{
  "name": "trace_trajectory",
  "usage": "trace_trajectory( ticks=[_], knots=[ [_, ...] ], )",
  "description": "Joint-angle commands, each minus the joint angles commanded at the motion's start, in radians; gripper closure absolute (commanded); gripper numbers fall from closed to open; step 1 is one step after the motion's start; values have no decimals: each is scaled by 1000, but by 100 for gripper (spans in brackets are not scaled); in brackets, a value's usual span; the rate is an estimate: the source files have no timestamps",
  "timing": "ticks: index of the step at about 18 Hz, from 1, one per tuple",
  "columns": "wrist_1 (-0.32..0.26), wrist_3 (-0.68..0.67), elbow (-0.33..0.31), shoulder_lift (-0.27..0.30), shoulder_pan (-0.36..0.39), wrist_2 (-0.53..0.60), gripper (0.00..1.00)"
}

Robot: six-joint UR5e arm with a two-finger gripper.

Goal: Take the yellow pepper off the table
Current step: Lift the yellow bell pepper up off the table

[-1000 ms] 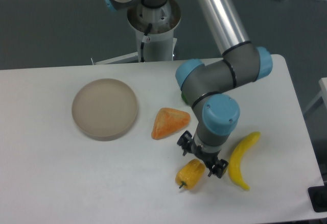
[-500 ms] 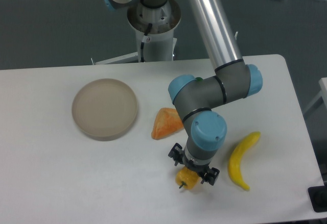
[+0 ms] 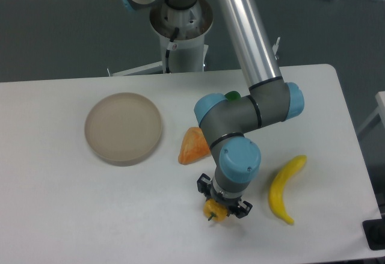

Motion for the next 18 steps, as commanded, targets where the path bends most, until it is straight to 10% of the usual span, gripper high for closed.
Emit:
trace_trajectory(
  ticks=[11,18],
  knots=[
    [-198,306,-21,192,173,0,76],
    [-152,397,-60,167,184,101,79]
  ],
)
